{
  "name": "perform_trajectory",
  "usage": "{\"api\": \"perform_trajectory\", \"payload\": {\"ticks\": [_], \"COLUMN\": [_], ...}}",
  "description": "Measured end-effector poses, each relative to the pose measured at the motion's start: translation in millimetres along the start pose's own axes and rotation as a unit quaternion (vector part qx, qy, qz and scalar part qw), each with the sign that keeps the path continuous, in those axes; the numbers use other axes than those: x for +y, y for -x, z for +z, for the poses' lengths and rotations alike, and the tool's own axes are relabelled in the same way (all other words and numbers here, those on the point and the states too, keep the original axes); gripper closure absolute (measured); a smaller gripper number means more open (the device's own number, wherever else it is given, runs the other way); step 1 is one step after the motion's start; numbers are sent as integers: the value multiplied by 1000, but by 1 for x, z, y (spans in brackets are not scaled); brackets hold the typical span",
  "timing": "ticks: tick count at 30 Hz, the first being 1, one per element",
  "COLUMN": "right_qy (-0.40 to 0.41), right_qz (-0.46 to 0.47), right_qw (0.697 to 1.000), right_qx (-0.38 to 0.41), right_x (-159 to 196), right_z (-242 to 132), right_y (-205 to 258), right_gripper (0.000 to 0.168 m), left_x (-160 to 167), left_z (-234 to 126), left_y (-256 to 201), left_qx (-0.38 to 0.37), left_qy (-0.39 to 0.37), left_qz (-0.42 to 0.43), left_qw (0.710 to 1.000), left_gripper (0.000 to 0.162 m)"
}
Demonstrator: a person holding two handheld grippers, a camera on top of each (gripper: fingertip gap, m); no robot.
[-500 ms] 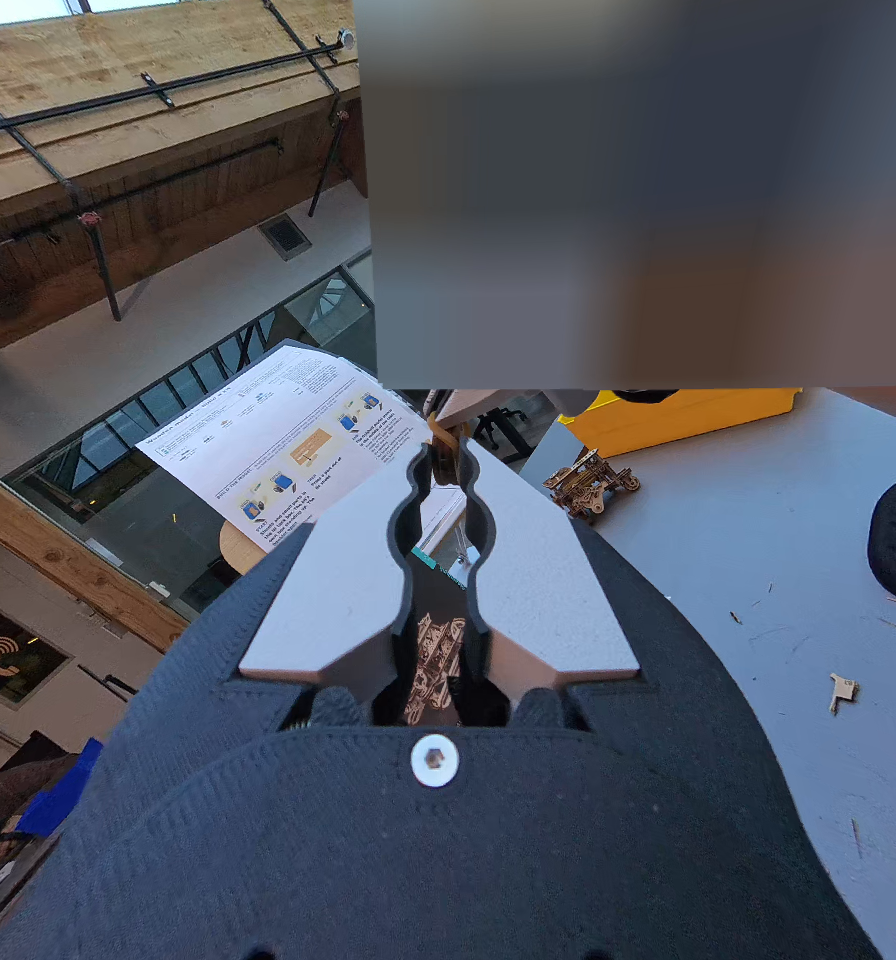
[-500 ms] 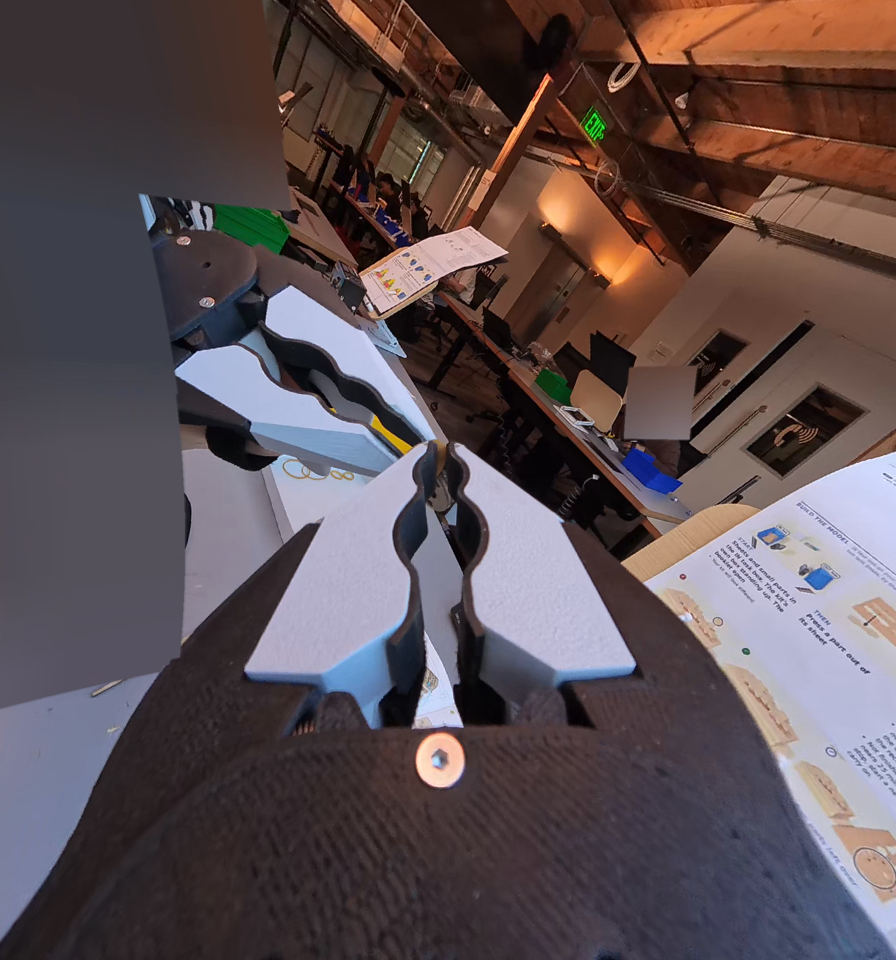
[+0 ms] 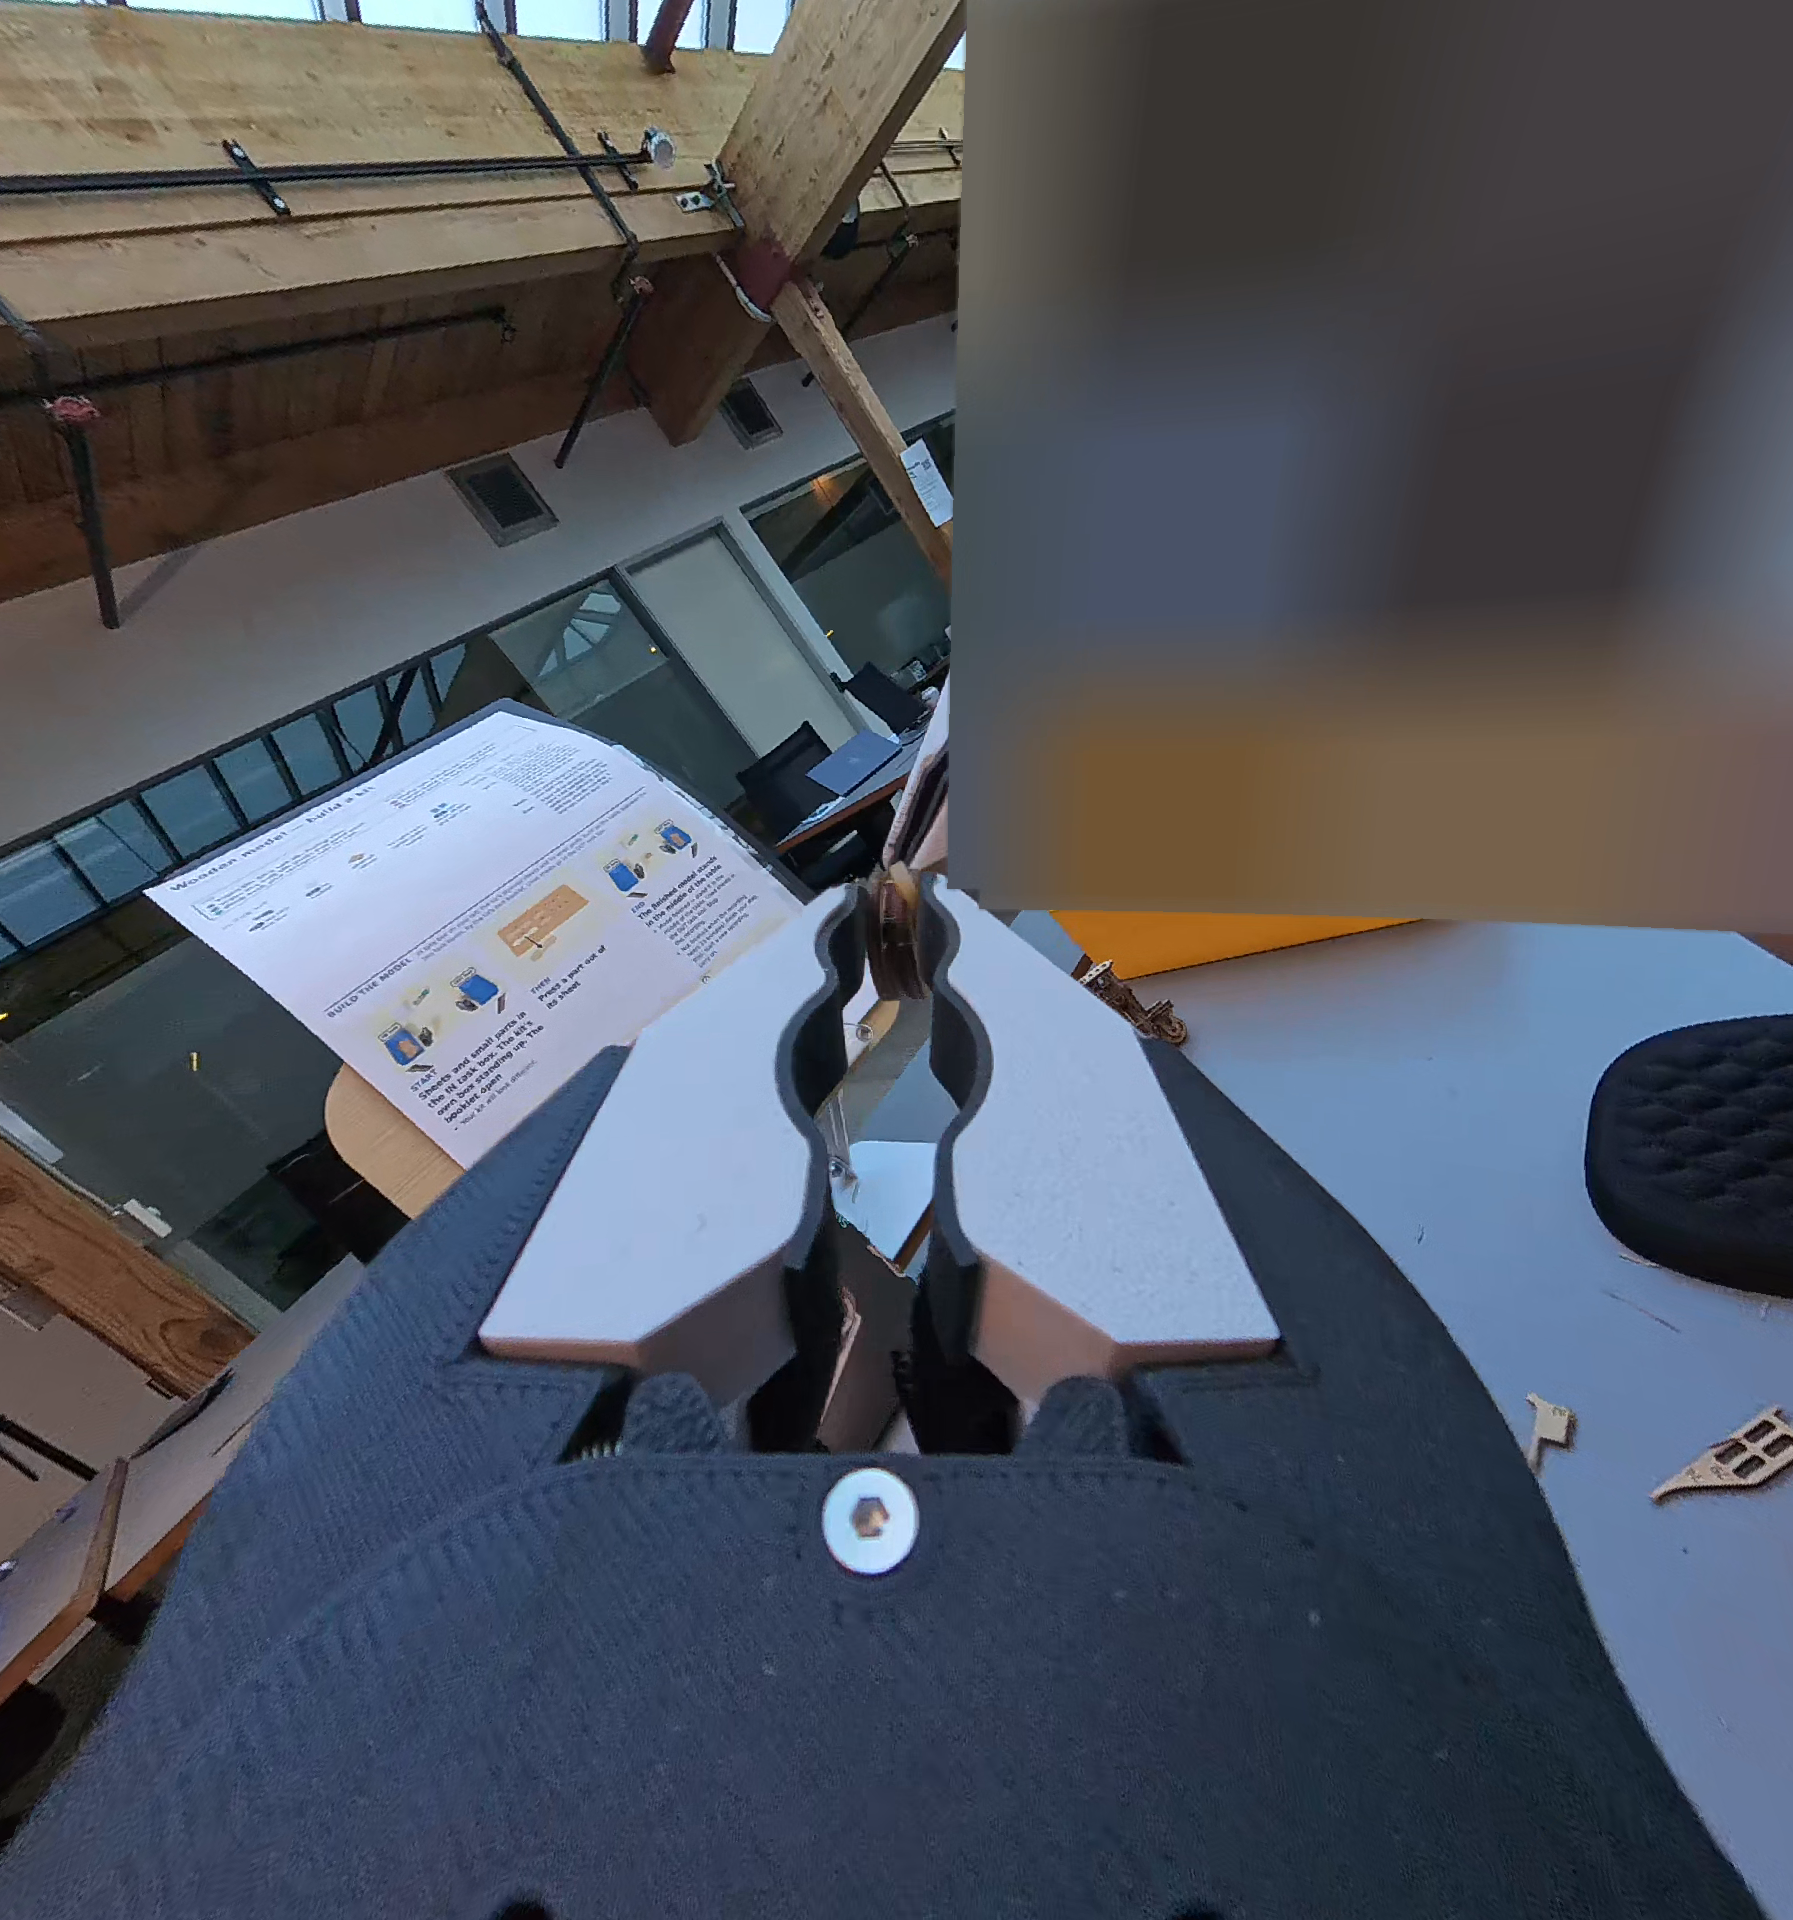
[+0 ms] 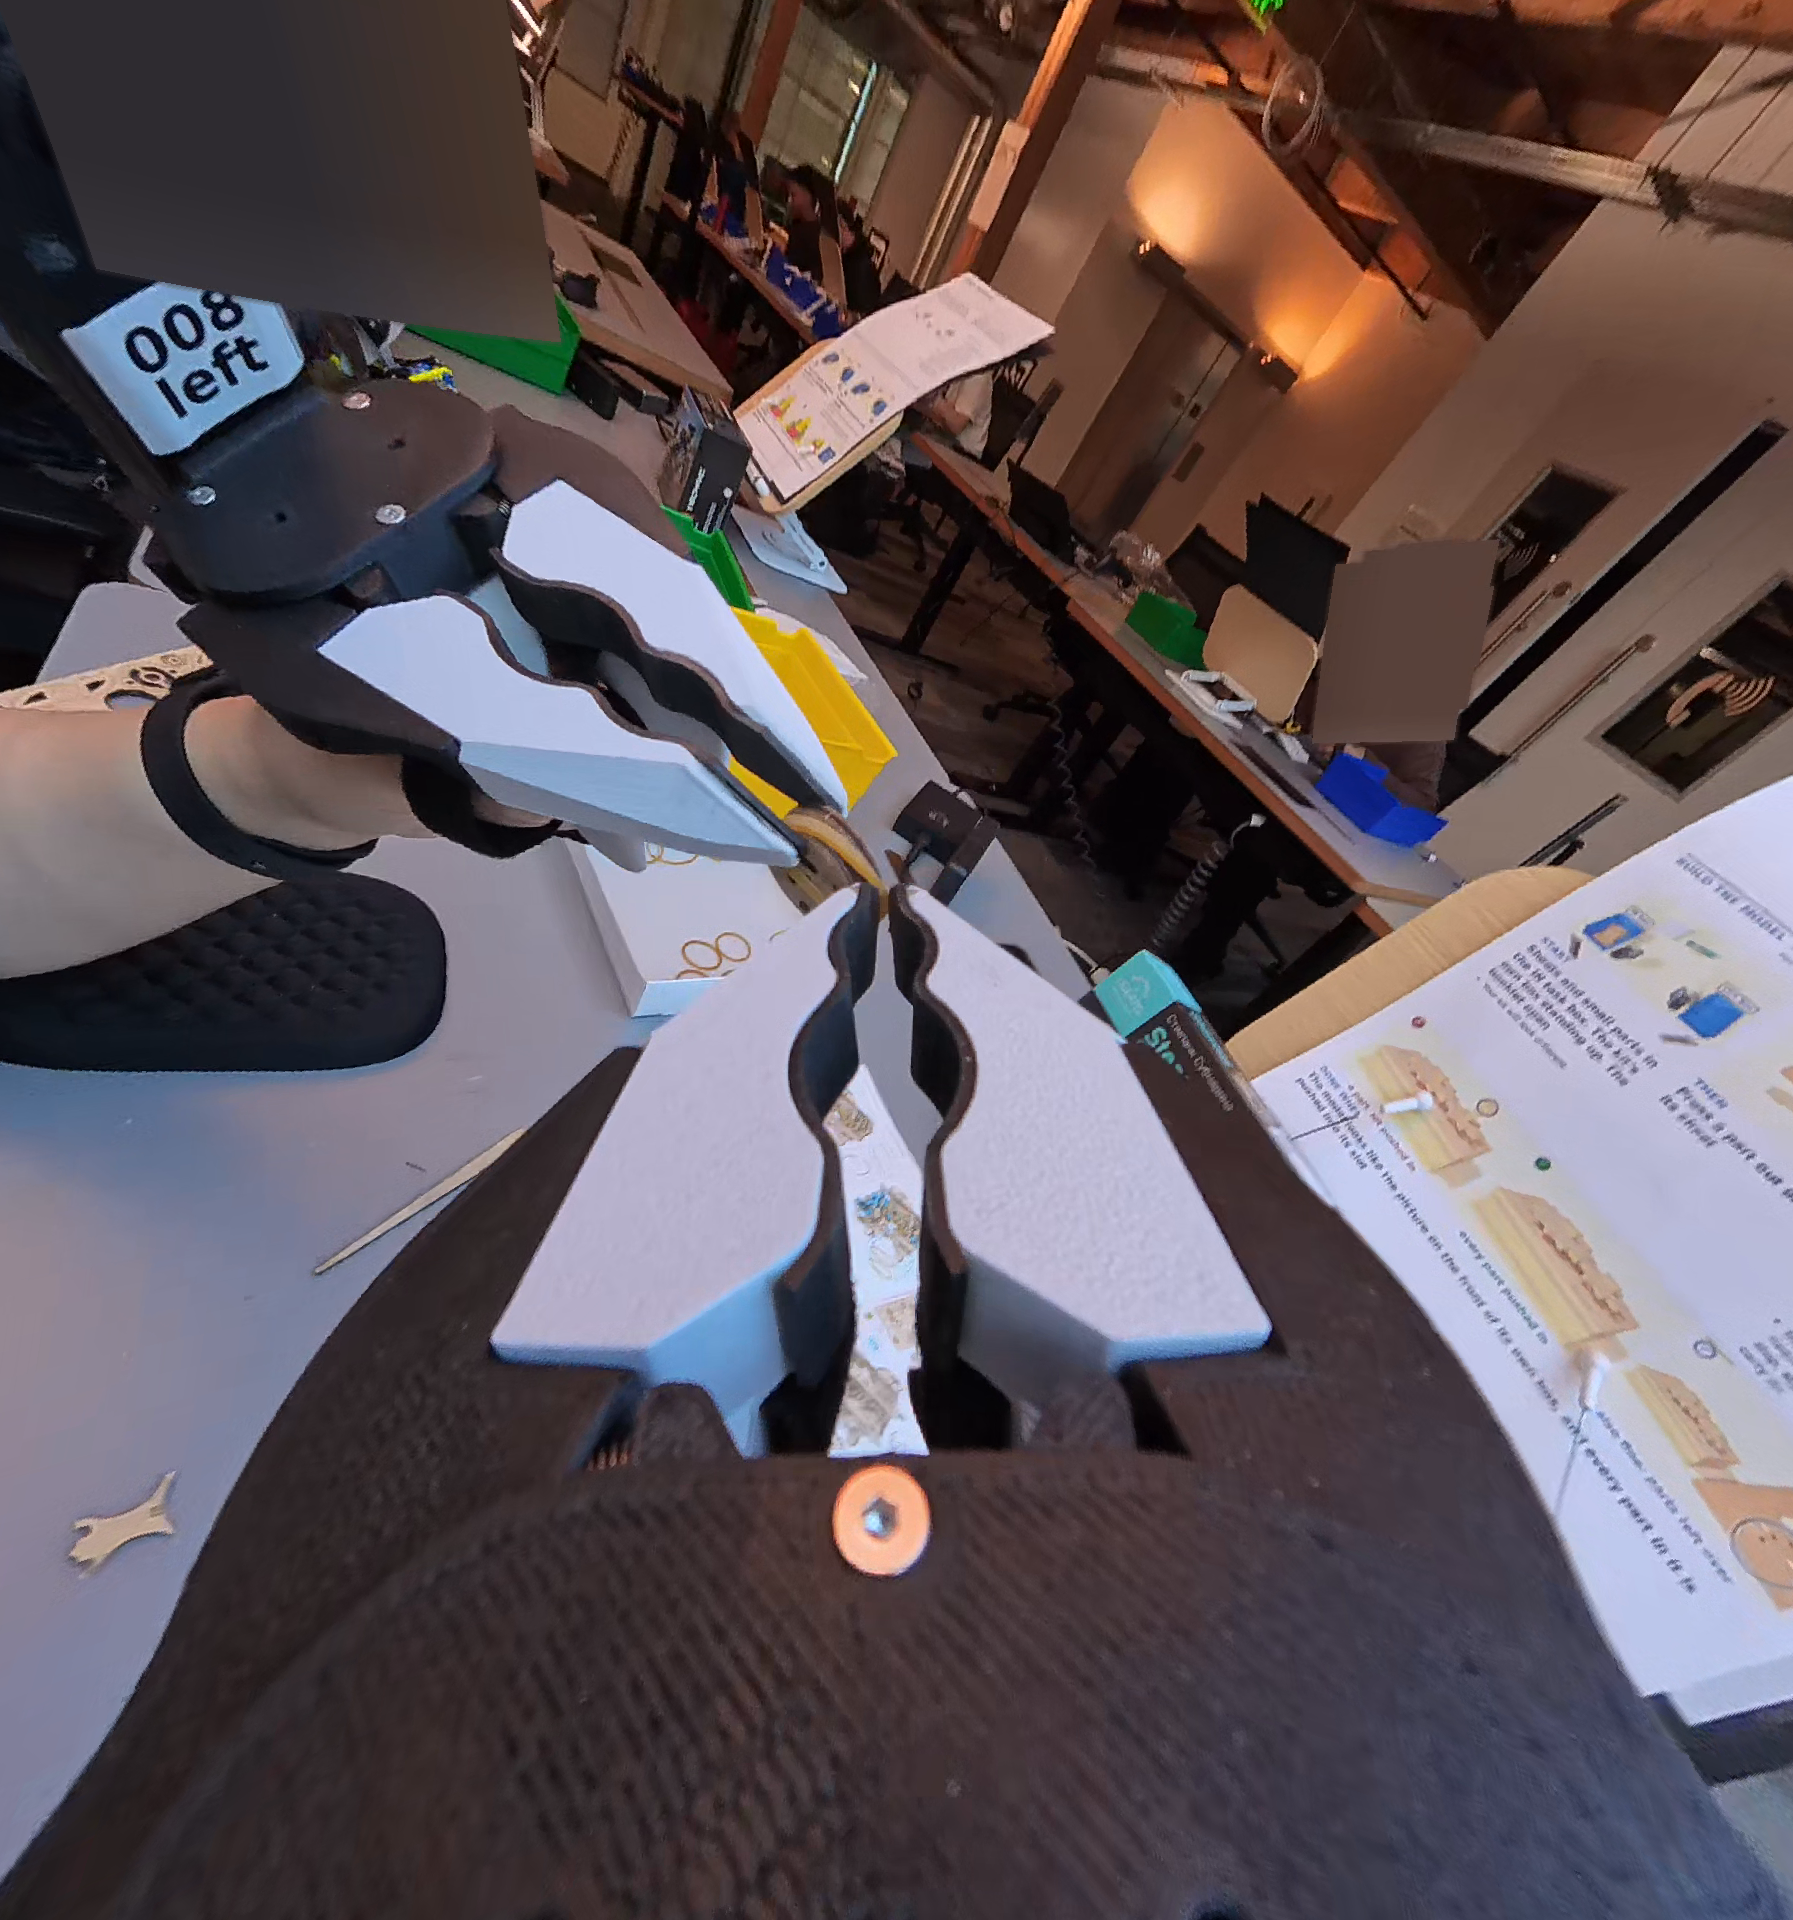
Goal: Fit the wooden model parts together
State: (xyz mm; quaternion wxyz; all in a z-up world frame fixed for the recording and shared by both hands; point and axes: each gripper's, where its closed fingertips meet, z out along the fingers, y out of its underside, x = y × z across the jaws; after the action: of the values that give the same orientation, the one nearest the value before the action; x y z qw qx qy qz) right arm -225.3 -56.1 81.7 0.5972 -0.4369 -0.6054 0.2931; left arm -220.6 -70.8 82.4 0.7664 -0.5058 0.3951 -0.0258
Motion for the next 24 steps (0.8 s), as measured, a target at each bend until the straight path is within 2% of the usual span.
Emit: {"api": "perform_trajectory", "payload": {"ticks": [8,11,17,20,24], "right_qy": [-22,-25,-67,-91,-107], "right_qz": [49,71,135,169,191], "right_qw": [998,995,982,970,961], "right_qx": [-32,-61,-119,-152,-170], "right_x": [-2,2,-2,-8,-12], "right_z": [0,-2,-3,-3,-3], "right_y": [1,0,3,7,10], "right_gripper": [163,153,150,143,141], "left_x": [-5,-3,-8,-14,-11], "left_z": [-3,-2,-3,-6,-4], "left_y": [2,2,2,3,3], "left_qx": [1,11,31,45,35], "left_qy": [-17,-19,-39,-60,-49], "left_qz": [-16,-36,-82,-115,-94], "left_qw": [1000,999,995,991,994], "left_gripper": [156,156,155,155,155]}}
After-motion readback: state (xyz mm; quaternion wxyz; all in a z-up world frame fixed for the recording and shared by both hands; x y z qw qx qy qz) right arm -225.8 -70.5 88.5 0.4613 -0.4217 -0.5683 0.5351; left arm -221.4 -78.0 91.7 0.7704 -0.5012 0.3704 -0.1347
